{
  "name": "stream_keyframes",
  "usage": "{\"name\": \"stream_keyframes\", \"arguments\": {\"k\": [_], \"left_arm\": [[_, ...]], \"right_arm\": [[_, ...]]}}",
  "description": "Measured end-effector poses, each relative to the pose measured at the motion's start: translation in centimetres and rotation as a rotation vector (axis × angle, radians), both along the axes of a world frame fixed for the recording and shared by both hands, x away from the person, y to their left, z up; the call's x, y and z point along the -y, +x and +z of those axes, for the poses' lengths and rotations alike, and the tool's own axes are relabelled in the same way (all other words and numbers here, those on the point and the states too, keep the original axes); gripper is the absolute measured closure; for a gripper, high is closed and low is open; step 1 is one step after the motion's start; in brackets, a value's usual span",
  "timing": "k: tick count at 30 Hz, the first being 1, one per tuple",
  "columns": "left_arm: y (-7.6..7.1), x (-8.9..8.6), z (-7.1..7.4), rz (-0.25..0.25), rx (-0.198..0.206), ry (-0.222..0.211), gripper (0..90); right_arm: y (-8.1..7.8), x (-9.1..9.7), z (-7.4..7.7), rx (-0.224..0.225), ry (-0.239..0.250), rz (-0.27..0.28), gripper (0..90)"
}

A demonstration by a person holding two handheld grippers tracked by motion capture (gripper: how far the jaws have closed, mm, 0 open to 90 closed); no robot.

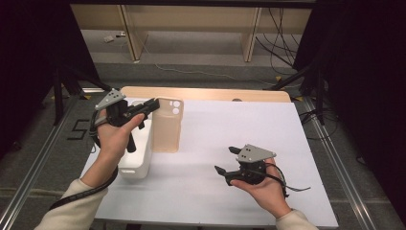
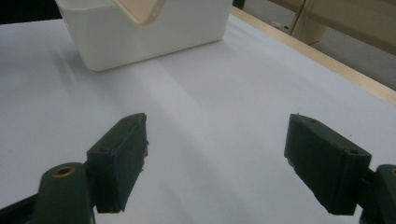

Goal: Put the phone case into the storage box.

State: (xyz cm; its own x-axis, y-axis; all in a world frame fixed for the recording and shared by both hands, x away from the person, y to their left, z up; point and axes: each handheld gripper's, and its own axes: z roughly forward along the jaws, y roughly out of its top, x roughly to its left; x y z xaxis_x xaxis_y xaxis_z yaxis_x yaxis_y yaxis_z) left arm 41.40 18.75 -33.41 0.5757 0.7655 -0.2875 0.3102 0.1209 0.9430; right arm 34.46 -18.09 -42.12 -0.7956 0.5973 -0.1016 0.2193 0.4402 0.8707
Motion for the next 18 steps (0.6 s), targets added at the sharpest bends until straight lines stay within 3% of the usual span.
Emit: {"name": "stream_keyframes", "arguments": {"k": [18], "left_arm": [[0.1,-1.1,0.5,0.02,0.009,-0.013,82.9]], "right_arm": [[-0.2,0.8,-0.1,-0.004,0.005,-0.021,22.4]]}}
